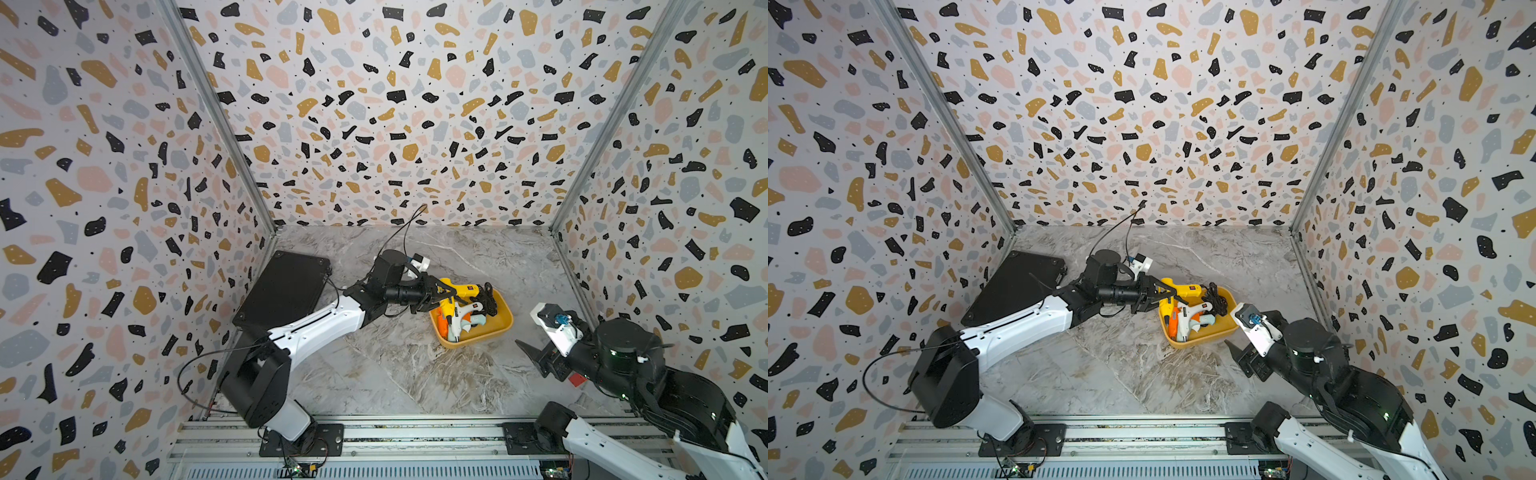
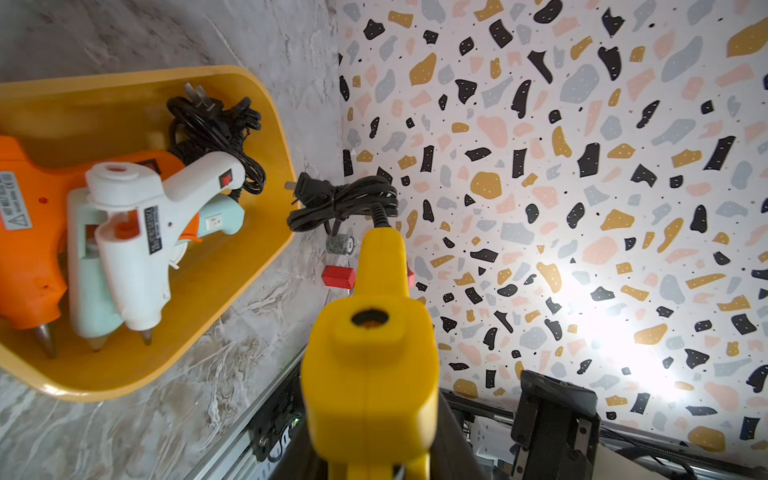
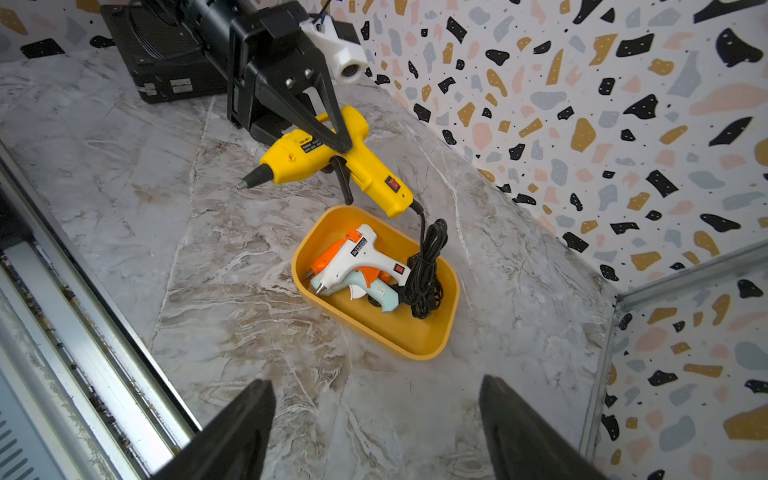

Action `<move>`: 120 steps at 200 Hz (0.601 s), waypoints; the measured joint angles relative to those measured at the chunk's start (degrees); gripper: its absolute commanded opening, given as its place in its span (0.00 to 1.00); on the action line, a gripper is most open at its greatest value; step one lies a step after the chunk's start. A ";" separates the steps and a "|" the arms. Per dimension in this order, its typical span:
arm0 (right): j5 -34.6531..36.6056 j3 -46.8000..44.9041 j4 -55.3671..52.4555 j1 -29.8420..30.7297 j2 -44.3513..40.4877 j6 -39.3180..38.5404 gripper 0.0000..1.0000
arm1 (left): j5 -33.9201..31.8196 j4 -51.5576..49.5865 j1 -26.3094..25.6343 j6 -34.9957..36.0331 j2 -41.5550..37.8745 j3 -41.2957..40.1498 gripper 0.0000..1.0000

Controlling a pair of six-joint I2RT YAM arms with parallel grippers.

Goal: Put the hot melt glue gun into the storage box
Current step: Place the hot melt adhesive gun in the storage box.

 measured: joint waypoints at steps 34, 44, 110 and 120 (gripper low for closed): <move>2.23 0.70 -3.06 0.00 -1.42 1.31 0.83 | 1.31 1.42 -0.37 -0.11 7.06 4.04 0.00; 2.69 0.74 -3.52 0.00 -1.42 1.51 0.83 | 1.88 1.84 -0.37 0.04 8.94 5.46 0.00; 4.11 0.74 -5.22 0.00 -1.42 1.84 0.83 | 3.63 4.52 -0.66 1.46 19.37 9.99 0.00; 4.20 0.74 -5.25 0.00 -1.42 1.84 0.83 | 3.69 4.52 -0.66 1.92 20.28 9.97 0.00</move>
